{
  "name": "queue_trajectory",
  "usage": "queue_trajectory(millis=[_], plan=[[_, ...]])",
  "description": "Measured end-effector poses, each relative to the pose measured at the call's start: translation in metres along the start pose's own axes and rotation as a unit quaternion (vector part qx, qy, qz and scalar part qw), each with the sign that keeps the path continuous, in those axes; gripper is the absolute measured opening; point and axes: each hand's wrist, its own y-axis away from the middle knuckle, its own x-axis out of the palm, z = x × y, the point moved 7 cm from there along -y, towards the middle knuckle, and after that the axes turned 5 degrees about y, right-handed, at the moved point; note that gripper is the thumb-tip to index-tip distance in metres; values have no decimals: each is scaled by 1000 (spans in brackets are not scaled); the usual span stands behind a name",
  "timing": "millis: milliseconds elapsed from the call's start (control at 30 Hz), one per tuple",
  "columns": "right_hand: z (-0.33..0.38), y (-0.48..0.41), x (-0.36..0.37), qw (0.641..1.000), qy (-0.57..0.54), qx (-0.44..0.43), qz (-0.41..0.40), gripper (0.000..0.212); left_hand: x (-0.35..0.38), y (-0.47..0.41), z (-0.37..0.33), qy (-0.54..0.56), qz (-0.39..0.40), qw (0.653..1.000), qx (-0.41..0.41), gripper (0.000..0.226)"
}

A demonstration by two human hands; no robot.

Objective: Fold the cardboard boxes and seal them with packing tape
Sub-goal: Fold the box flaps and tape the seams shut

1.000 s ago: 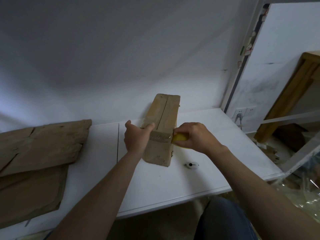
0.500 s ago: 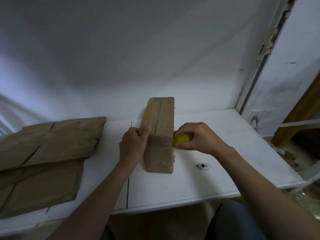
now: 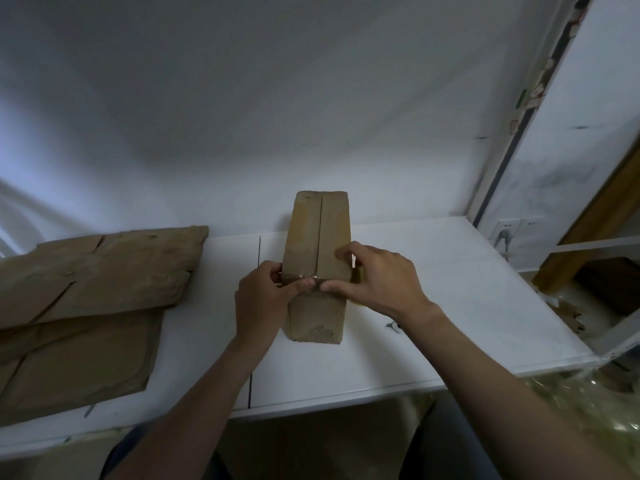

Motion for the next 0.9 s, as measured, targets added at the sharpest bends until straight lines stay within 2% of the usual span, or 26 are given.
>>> queue_trajectory(millis=[133,267,367,500,600,667,900], plan=[[-2,-3,5,1000,0,2,-16,55,-5,-3,8,42,7,999,22,40],[-7,-6,5,996,-77,-19,36,44,-9,-3,17,95,-1,995,25,24],[-11,-8,7,991,-110,-24,76,43,-13,1,28,117,-28,993,4,16],[-7,-9,10,994,-92,-10,61,41,-18,13,24,78,-101,991,51,11],[-2,-9,10,997,-67,-7,49,42,-18,21,16,44,-133,988,66,14],[2,-8,8,998,-40,-5,41,42,-13,27,11,35,-125,990,59,20],[33,-5,7,1000,10,2,27,33,23,27,11,-123,15,991,46,66]])
